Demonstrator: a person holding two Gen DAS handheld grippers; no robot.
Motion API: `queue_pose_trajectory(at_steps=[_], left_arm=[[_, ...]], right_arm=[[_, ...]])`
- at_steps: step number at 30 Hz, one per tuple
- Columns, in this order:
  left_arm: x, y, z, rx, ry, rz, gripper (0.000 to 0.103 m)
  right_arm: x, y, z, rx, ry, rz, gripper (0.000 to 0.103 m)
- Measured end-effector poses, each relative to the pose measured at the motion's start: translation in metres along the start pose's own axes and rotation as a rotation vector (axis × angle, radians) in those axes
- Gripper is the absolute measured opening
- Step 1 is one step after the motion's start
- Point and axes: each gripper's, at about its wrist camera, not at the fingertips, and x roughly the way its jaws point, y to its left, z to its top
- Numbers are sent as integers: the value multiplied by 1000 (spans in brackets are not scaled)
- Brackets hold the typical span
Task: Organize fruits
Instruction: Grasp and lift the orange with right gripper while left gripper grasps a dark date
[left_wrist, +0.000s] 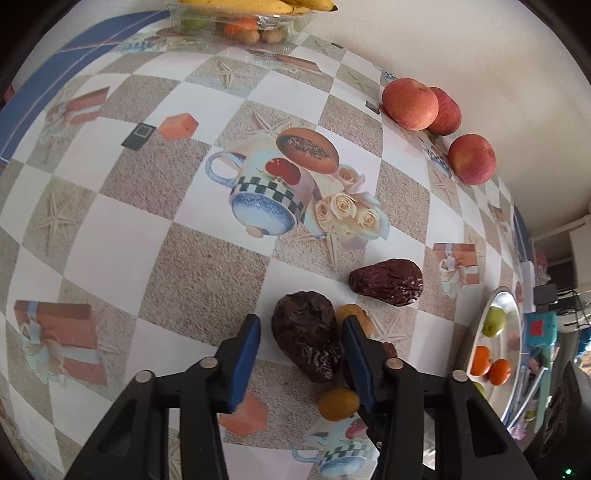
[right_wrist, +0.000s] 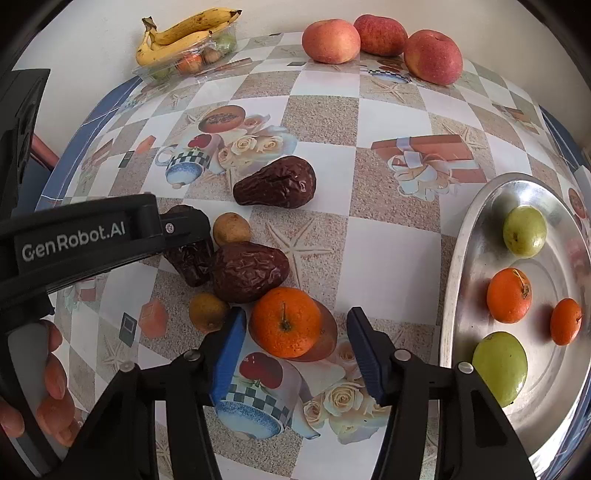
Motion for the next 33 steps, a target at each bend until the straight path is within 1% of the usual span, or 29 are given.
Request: queue_pose_trajectory(at_steps=[1, 2, 4, 6, 12, 23, 25, 28, 33], left_arm=[[0, -1, -1, 0, 3, -7, 40], [0, -1, -1, 2, 5, -8, 38], [0, -2, -1, 7, 5, -4, 38], [-1, -2, -1, 6, 2, -3, 37], [-3, -1, -1, 10, -1, -3, 36], [-4, 3, 0, -4, -4, -2, 36], [-4, 6, 0, -15, -5, -5, 36], [-6, 12, 2, -41, -11, -6, 36], [-16, 16, 3, -64, -38, -20, 36]], right_arm=[[0, 0, 0, -1, 0, 1, 53], [0, -1, 0, 0, 1, 2, 52], [0, -2, 1, 5, 1, 5, 52], [0, -1, 1, 8, 0, 12, 47], [-1, -1, 0, 10, 1, 36, 38], [-2, -1, -1, 20, 4, 43, 37], [-6, -8, -1, 39, -5, 44, 37], [-12, -18, 0, 62, -28, 8, 37], [-23, -36, 0, 121, -62, 9, 37]])
